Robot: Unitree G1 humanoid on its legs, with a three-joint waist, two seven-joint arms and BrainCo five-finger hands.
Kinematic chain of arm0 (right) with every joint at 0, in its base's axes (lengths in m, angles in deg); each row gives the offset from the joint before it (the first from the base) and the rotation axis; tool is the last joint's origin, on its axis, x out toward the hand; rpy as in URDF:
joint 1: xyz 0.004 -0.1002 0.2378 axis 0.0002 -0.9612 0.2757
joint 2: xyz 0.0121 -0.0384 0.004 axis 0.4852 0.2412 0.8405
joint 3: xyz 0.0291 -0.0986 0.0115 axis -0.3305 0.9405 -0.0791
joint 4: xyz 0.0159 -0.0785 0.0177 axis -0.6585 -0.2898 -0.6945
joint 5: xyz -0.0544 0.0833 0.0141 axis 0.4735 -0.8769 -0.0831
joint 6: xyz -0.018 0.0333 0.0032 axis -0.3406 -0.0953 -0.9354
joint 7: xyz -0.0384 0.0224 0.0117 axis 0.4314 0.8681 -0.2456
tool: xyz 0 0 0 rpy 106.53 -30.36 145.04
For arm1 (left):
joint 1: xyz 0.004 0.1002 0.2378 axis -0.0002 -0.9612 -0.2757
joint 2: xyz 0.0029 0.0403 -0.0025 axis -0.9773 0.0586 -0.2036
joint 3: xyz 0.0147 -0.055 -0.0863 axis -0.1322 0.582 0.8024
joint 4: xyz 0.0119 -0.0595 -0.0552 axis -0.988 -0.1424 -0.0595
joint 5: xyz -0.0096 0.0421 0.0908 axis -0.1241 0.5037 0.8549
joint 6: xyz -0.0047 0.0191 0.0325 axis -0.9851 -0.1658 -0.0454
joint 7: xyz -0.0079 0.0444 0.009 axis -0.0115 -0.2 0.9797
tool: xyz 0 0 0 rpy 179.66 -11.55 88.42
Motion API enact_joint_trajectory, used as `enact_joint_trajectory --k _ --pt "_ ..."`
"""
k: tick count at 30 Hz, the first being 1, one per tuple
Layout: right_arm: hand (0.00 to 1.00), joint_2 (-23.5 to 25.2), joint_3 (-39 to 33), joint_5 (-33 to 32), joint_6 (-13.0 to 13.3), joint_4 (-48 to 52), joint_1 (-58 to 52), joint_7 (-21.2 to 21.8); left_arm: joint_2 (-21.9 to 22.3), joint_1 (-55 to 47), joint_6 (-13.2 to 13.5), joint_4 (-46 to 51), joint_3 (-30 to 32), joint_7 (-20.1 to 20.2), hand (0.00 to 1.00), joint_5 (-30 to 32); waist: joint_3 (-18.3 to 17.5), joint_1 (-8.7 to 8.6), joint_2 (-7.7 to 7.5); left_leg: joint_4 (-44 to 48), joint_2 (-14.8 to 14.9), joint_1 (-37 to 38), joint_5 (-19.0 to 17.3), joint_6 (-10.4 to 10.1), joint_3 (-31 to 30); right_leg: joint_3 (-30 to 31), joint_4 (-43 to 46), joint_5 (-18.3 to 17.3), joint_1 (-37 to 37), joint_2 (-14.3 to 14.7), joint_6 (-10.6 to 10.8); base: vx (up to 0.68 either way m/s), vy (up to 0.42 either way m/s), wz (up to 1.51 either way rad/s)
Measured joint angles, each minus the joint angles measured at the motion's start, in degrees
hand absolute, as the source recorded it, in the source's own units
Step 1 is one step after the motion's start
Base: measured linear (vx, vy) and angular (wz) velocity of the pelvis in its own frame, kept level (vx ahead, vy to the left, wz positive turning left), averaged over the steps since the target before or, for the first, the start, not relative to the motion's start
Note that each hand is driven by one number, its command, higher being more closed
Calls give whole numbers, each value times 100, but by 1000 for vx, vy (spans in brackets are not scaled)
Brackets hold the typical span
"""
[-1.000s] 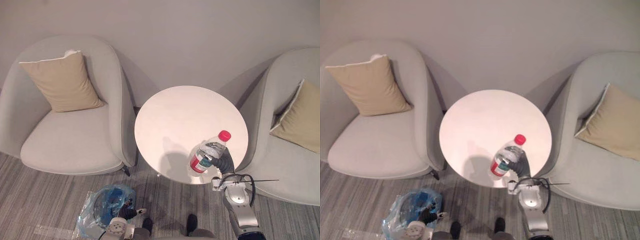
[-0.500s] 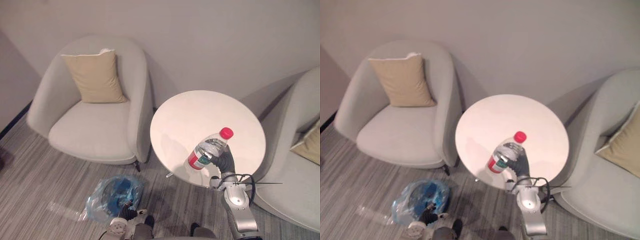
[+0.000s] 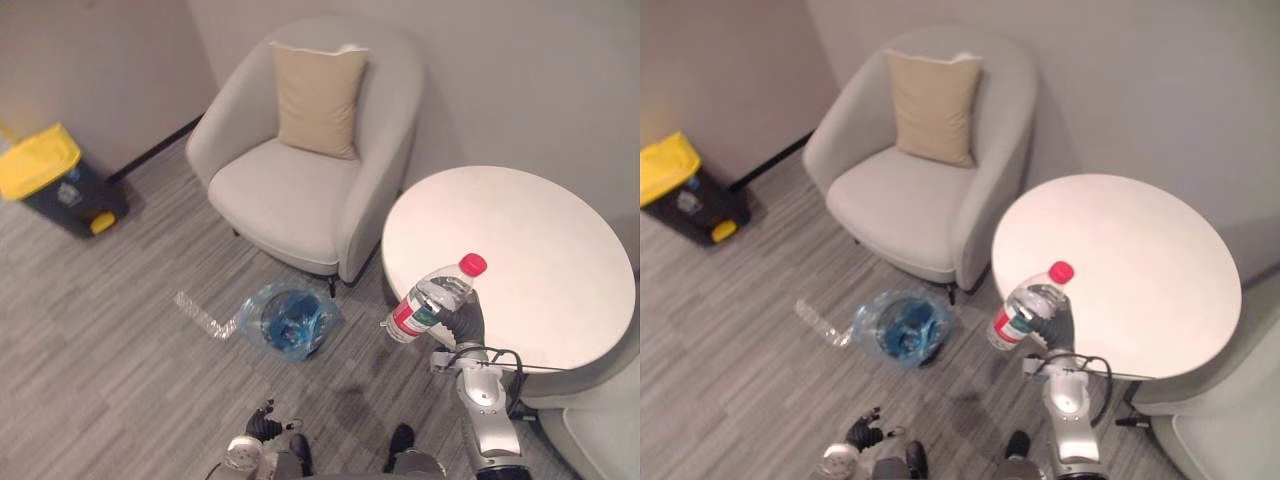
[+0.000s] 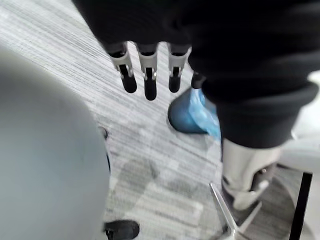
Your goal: Gather rubbish on tea table into small bin, then transfer packed bag to large trash can.
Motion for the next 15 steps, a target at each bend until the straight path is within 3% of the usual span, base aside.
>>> enact_joint_trajectory --k 7,9,12,13,15 --pt "100 89 123 54 -34 -267 15 14 -29 -19 2 -104 17 -22 0 52 -73 42 15 -194 -196 59 16 97 -42 112 -5 -30 26 -131 81 -14 55 6" --pt "100 90 160 54 -108 -442 15 40 -24 -16 5 -109 19 -20 0 51 -71 44 18 105 -165 -42 -236 115 -42 146 330 -280 -86 -167 157 68 6 -3" --pt "100 63 159 64 -170 -559 -23 53 -23 -12 8 -124 6 -22 0 40 -47 6 21 870 -117 -166 -756 108 -251 189 1515 -781 -313 -379 217 156 41 18" --pt "100 55 159 64 -172 -557 -27 53 -19 -13 8 -133 3 -33 0 40 -21 -4 -2 936 -113 -165 -819 130 -318 316 1860 -811 -426 -400 149 176 89 39" --pt "100 -12 157 70 -173 -559 -43 56 -25 -1 11 -108 12 -38 0 -13 37 -74 35 956 -116 -5 -869 201 -715 947 3187 -1024 -992 -397 -284 248 68 77"
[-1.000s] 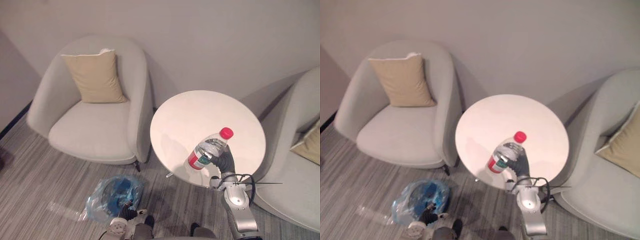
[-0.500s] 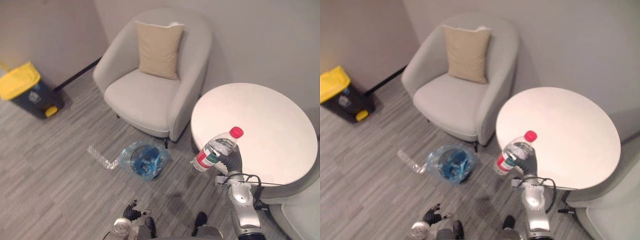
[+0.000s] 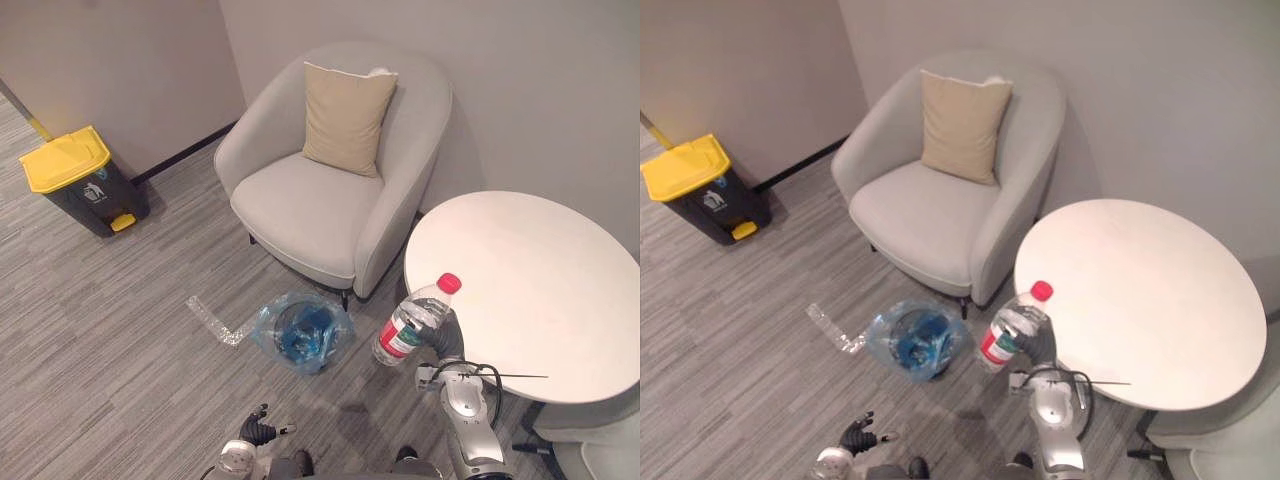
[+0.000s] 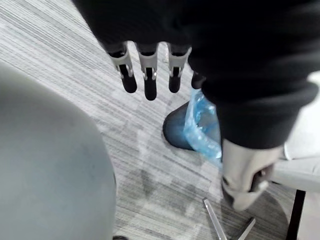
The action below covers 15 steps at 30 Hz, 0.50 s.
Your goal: Gather rubbish on tea table into small bin, then transfer packed bag to large trash can.
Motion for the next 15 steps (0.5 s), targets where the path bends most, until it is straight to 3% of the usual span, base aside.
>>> enact_joint_trajectory --k 2,3,4,5,6,7,9,11,13,14,15 --pt "100 -5 31 3 0 -11 13 21 -16 47 -13 -34 9 -5 0 -4 23 -31 14 -13 82 32 -8 16 -205 224 -43 -367 -100 356 121 206 -91 73" --pt "100 -10 100 0 2 -10 32 58 -20 50 -13 -59 51 -7 0 -5 35 -40 20 -68 144 81 -3 8 -412 402 -312 -477 -221 810 56 261 -160 87" --pt "100 -10 108 -3 4 -10 23 62 -6 60 -7 -93 74 -5 0 -8 51 -42 8 -122 134 164 2 -6 -568 409 -754 -400 -223 1069 -32 263 -163 95" --pt "100 -8 107 -7 4 -8 14 61 -9 61 -4 -104 77 -1 0 -8 47 -42 -32 -107 78 190 -2 -13 -642 381 -1055 -233 -185 1115 -92 267 -162 88" --pt "100 -122 86 -10 14 -5 10 57 74 105 -14 -166 142 -3 0 1 49 -49 21 -104 75 281 -34 -59 -795 238 -1245 -23 1 1130 -237 244 -117 60" --pt "100 -198 86 -9 18 9 7 61 155 48 5 -150 178 9 0 3 23 2 198 -129 154 254 -12 -97 -824 157 -1362 -3 60 1182 -262 307 -113 48" --pt "100 -212 29 -14 18 11 51 61 261 35 -11 -149 284 4 0 10 24 -5 336 -221 231 249 50 -205 -803 36 -1515 -6 158 1229 -267 253 -66 30" --pt "100 -159 -88 -16 15 10 -59 55 226 35 -4 -137 300 11 0 18 57 -6 303 120 241 207 141 -364 -649 -25 -1728 -6 460 1215 -268 219 -47 39" --pt "100 -175 -102 -23 18 71 -213 48 210 40 1 -30 327 8 0 52 111 -14 219 1059 267 -79 190 -424 -376 -116 -2004 -8 863 1205 -271 149 -22 28" --pt "100 -174 -65 -23 19 87 -235 45 138 44 3 7 347 5 0 55 189 19 95 1836 334 -423 238 -452 -109 -121 -2219 -13 1124 1158 -281 146 23 6" --pt "100 -164 -53 -23 24 87 -207 43 122 47 8 17 342 4 0 63 174 44 105 2083 452 -592 80 -369 127 -81 -2307 -14 1191 1144 -282 146 49 -3"
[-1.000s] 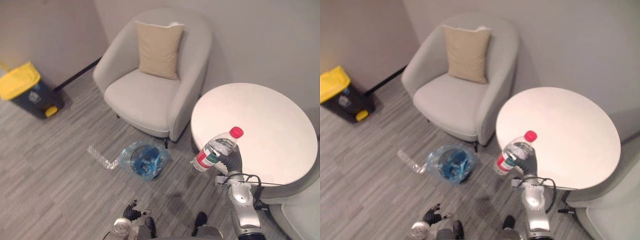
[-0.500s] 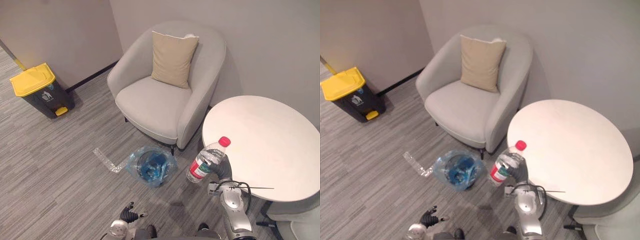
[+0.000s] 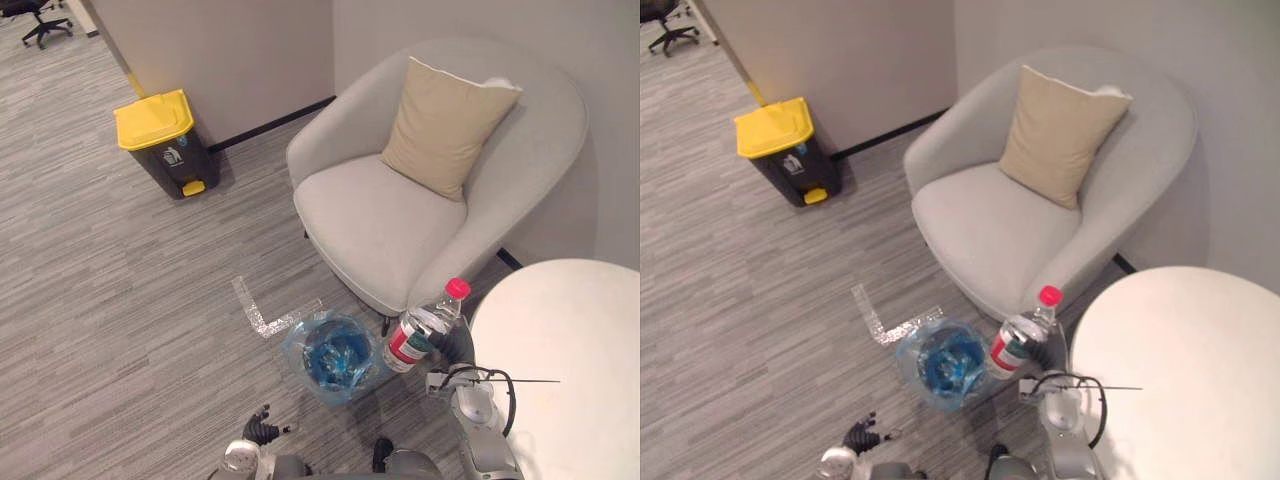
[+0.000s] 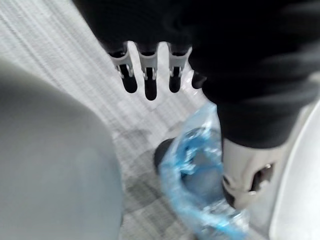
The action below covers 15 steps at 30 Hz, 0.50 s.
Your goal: Gather rubbish on tea table into small bin, then transfer packed bag to large trash can.
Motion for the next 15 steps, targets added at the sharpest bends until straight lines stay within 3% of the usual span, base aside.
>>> enact_joint_trajectory --k 1,3,4,5,6,8,12,14,15 --pt "100 6 -4 0 2 0 46 -16 17 3 0 33 -4 10 0 5 4 -5 25 -70 111 -102 -190 21 146 13 -4 0 13 -2 0 140 134 -16" --pt "100 25 -12 2 -1 -14 98 -61 26 14 3 97 -9 5 0 56 30 12 35 -857 217 -285 -187 48 221 94 33 -10 22 -110 29 122 181 -12" --pt "100 15 -17 3 0 -13 89 -67 38 -1 0 95 -30 0 0 57 21 6 90 -1705 255 -239 484 75 141 108 152 -123 61 -129 226 102 182 1" --pt "100 10 -20 5 6 -33 103 -69 36 -7 3 104 -40 7 0 49 19 7 116 -1794 250 -234 521 -57 85 133 175 -159 98 -124 280 114 218 0" --pt "100 68 -6 15 -32 -107 158 -94 -49 16 6 157 -67 -4 0 53 48 23 -85 -1861 7 -66 540 -24 129 257 155 -278 108 -321 445 71 164 1" --pt "100 66 103 61 -28 -107 221 -64 -148 50 13 196 -125 4 0 53 73 27 -207 -1876 -144 -109 536 -17 134 350 66 -262 109 -450 458 58 180 7" --pt "100 -6 296 433 -27 -349 535 -66 -184 64 51 207 -127 -4 0 56 113 38 -160 -1831 -206 -219 491 92 158 483 83 -221 -28 -504 503 14 95 -3" --pt "100 -76 414 480 -29 -600 801 -82 -177 103 94 208 -132 0 0 58 200 44 -96 -1778 -154 -331 491 92 187 553 187 -208 -196 -466 526 -63 -1 -23" --pt "100 -248 587 672 -29 -889 1186 -117 -174 231 103 208 -146 -17 0 50 389 45 15 -1660 -74 -570 492 93 256 649 398 -205 -498 -399 527 -85 -8 -26"
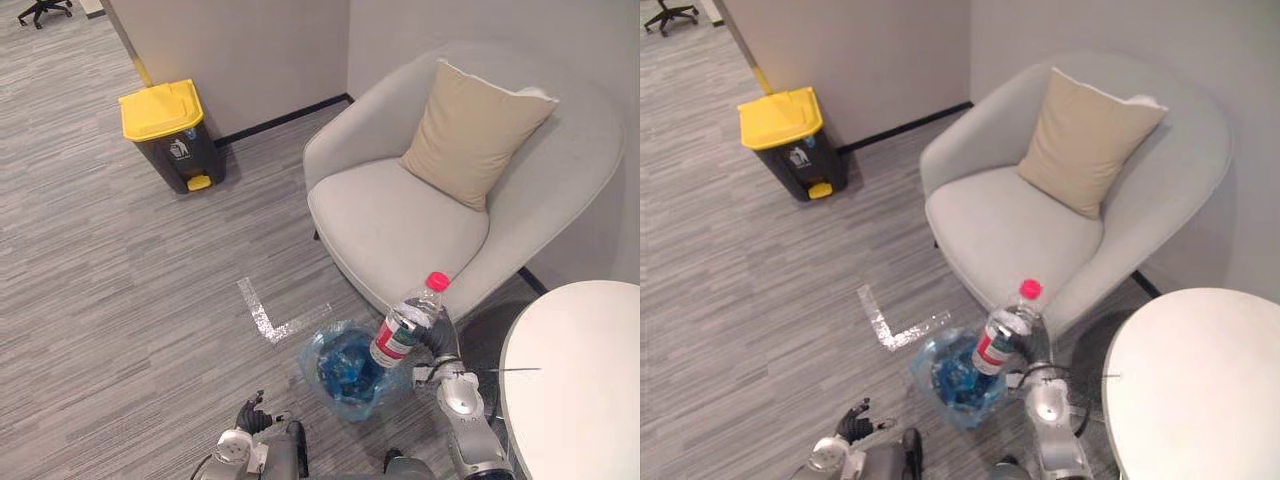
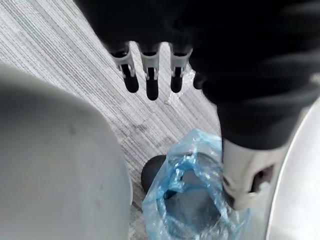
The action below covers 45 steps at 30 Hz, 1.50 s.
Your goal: Gather rubbish on tea table into small bin, then transfer packed bag to large trash can.
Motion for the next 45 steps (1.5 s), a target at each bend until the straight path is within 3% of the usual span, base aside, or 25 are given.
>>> enact_joint_trajectory --k 4,8,16,18,22,28,29,39,45 --pt "100 -394 308 253 -15 -486 712 -156 12 320 14 61 -35 -138 0 -59 453 4 192 386 146 -699 24 40 26 126 678 -10 -901 81 -3 -166 2 -21" --pt "100 -622 437 485 -150 -785 1320 -411 70 730 29 311 254 -319 0 -347 916 104 174 996 204 -1752 40 101 17 199 1750 -271 -2156 -18 6 -218 8 2" --pt "100 -615 648 520 -246 -773 2386 -699 310 1428 33 788 847 -637 0 -567 1063 273 117 1589 240 -3528 200 169 -194 57 2718 -421 -3959 -139 -35 -193 -3 12" --pt "100 -613 645 520 -287 -776 2831 -808 338 1646 37 1064 933 -719 0 -581 1163 298 10 1562 232 -3990 369 174 -215 2 2887 -407 -4434 -198 -58 -111 6 26" --pt "100 -610 630 508 -338 -878 3564 -936 339 1953 38 1433 1045 -840 0 -722 1255 342 -108 1441 184 -4575 647 214 -261 -141 3049 -344 -5043 -301 -143 -56 7 23" --pt "100 -598 582 466 -390 -1439 4226 -1106 405 2146 97 1668 1056 -930 0 -873 1263 471 -118 1303 121 -4961 900 242 -323 -234 3140 -331 -5442 -363 -167 16 -14 15" --pt "0 -604 530 466 -412 -1515 4252 -1118 478 2181 112 1670 1054 -973 0 -909 1263 494 -118 1237 90 -4990 927 236 -356 -263 3124 -336 -5464 -380 -172 42 -10 15" --pt "0 -568 120 505 -473 -1895 4324 -1269 529 2310 122 1633 1043 -991 0 -910 1261 523 -120 1042 32 -5099 1021 200 -394 -314 3108 -344 -5622 -421 -182 15 -4 5" --pt "0 -609 135 1152 -472 -1896 4294 -1303 527 2312 133 1542 1015 -990 0 -906 1258 518 -123 977 31 -5090 1084 201 -414 -350 3098 -337 -5620 -420 -196 0 0 0"
